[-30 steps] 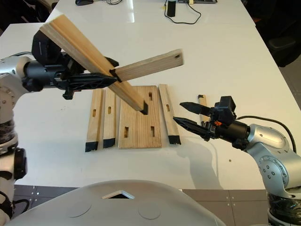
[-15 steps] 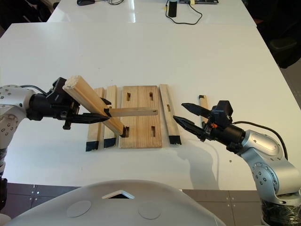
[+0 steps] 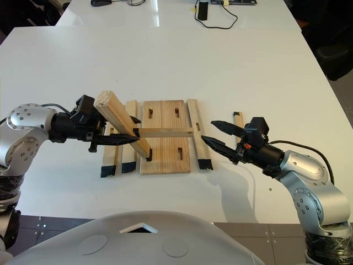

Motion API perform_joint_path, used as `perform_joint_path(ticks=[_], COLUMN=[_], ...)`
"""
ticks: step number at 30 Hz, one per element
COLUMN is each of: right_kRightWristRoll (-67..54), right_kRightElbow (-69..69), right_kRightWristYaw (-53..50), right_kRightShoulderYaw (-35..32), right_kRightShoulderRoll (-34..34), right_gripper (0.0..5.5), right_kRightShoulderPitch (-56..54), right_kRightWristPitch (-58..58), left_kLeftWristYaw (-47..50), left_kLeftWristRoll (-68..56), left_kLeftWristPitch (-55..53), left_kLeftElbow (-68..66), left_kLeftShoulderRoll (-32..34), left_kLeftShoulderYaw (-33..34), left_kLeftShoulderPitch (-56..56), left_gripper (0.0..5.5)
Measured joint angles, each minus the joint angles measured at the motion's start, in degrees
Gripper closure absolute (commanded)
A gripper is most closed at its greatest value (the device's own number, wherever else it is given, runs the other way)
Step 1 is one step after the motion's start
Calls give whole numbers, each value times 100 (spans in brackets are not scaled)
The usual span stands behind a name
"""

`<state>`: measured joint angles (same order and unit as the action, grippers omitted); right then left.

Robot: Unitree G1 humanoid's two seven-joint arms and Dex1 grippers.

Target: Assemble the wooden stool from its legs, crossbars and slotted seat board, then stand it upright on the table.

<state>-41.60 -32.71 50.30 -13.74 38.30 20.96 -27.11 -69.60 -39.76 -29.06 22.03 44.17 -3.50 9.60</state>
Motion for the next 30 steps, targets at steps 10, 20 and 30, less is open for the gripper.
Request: perform_joint_path(ticks=[10,20,30], right_kRightWristRoll=[19,81,230], right_kRightElbow=[-2,-23,-20], right_kRightWristYaw=[-71,-183,-327], right_kRightShoulderYaw=[-3,10,236], right_kRightShoulderRoll=[0,-44,-220], right_gripper=[268,268,268], right_kRightShoulderPitch=[80,172,150], right_kRightWristPitch=[23,131,212], left_kLeftWristYaw=[-71,46,123], left_kLeftWristRoll=[347,1038,1038], left_kLeftWristPitch=[577,1648,1709], left_kLeftElbow=[291,446,60], left_kLeftShoulderRoll=[125,311,311], left_kLeftShoulderYaw=[-74,-489,-817], left_kLeftShoulderPitch=[-344,-784,-480], left_gripper=[346,346,346])
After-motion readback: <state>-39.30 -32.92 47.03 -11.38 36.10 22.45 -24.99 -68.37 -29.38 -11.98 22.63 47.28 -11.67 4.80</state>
